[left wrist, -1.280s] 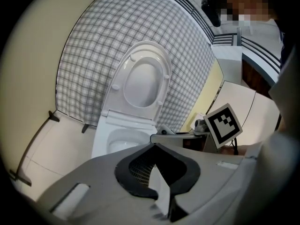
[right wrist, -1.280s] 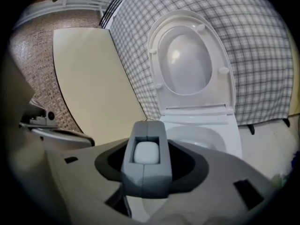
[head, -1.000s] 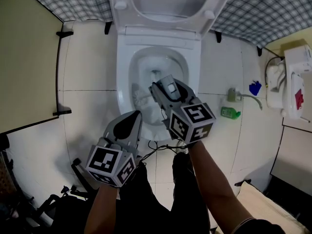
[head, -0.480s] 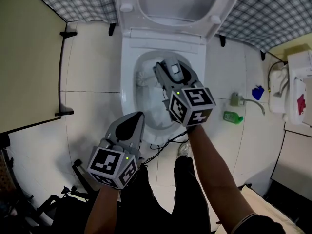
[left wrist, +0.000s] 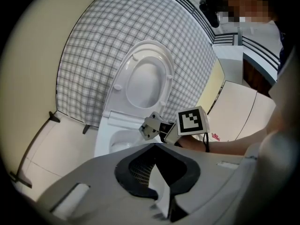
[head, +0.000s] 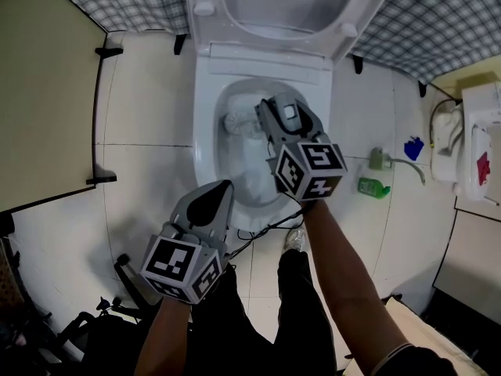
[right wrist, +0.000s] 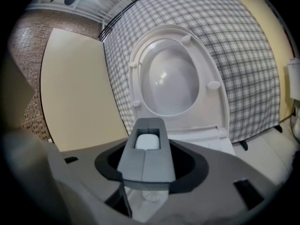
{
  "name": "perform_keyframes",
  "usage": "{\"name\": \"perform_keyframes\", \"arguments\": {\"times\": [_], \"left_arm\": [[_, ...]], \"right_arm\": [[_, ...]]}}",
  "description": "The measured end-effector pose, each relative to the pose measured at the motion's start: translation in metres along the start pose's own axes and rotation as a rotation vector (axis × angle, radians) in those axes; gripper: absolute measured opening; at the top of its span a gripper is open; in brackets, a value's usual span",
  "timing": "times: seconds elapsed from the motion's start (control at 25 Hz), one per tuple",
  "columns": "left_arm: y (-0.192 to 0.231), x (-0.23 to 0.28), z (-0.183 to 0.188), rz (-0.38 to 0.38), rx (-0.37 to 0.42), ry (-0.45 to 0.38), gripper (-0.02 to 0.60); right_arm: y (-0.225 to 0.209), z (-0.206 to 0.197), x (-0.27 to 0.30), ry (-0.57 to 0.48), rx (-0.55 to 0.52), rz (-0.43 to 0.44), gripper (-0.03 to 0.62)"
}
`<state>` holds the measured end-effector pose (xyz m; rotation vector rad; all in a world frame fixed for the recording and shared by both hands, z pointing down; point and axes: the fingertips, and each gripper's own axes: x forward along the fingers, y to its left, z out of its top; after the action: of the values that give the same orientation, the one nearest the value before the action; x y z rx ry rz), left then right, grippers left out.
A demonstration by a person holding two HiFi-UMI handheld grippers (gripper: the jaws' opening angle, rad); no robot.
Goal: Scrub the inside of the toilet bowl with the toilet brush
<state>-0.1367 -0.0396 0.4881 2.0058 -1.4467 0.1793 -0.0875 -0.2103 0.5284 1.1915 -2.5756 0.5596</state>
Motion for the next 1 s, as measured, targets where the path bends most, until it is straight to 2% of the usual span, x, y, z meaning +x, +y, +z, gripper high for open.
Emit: {"name": "perform_keyframes", "arguments": {"times": [0.16,0.32,0.8,1.0], "left_arm": [[-0.003,-0.001,-0.002,-0.001,-0.001,0.002,0.009],[-0.005,-0.002,-0.006,-0.001,-0.002,0.004,0.009],[-0.023,-0.007,-0.019,-0.009,-0.017,0.005,0.009],[-0.024,-0.008,-0.021,-0.01,-0.019,0.006,0.009]], "right_arm": [[0.006,-0.03,-0.02,0.091,0.0,0.016,0.229],[0.013,-0.051,-0.049,0.14,0.013,0.033,0.23],[0.052,-0.059,-0.132,0.222,0.018,0.148,0.229],[0.055,-0.062,-0.146,0.246,0.038,0.134,0.229]]}}
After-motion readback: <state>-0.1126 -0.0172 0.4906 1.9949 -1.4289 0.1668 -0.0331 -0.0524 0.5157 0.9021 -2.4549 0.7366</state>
